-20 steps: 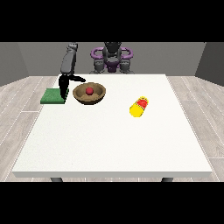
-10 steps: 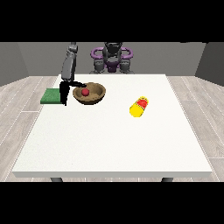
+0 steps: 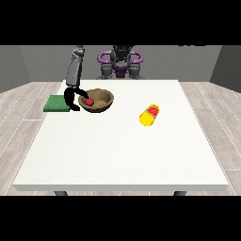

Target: Pick the cup and pour the ball into the bowl, then pick the bowl and place it on the pad

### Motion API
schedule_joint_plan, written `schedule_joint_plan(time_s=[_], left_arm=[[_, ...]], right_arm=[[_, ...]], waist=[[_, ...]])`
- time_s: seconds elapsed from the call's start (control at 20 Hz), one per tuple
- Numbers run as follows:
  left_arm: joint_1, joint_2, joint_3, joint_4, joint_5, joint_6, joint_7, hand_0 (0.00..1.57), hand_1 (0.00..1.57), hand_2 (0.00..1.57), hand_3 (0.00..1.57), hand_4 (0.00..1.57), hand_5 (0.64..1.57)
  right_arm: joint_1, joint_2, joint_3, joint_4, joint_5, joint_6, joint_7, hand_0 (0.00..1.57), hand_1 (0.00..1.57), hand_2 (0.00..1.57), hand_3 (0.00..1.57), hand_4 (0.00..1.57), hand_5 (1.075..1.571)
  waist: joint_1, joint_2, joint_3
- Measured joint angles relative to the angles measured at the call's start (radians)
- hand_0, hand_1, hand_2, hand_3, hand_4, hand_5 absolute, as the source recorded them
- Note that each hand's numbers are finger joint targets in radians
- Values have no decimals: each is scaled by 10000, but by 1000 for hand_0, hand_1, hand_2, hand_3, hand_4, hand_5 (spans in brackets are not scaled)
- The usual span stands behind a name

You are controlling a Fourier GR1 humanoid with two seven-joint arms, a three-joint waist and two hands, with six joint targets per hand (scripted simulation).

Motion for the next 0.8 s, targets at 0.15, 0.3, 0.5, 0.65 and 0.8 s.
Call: schedule_joint_plan(time_s=[0.15, 0.3, 0.5, 0.65, 0.8], left_arm=[[-70, -12, -38, -43, 122, 16, 171, 0, 0, 0, 0, 0, 1571], [56, -49, -26, -15, 193, 10, 219, 0, 0, 0, 0, 0, 1571], [211, 64, 77, 351, 244, -20, 249, 0, 0, 0, 0, 0, 1571], [572, 240, 233, 872, 229, -282, 80, 0, 0, 0, 0, 0, 1571], [1006, 431, 358, 1298, 137, -425, -140, 0, 0, 0, 0, 0, 1571]], right_arm=[[176, -56, 117, -222, 145, -288, 351, 1571, 1571, 1571, 1571, 1025, 1571], [237, -127, 183, -344, 154, -490, 1016, 1571, 1571, 1571, 1550, 1054, 1569], [26, -463, 315, -427, 275, -955, 2311, 1571, 1571, 1571, 1426, 1092, 1564], [-249, -980, 463, -588, 529, -1385, 3433, 1571, 1571, 1571, 1404, 1106, 1563], [-497, -1240, 570, -770, 583, -1501, 4400, 1571, 1571, 1571, 1004, 1155, 1554]], waist=[[127, -2, -35], [217, -146, 67], [13, -395, 280], [-364, -690, 367], [-758, -1091, 416]])
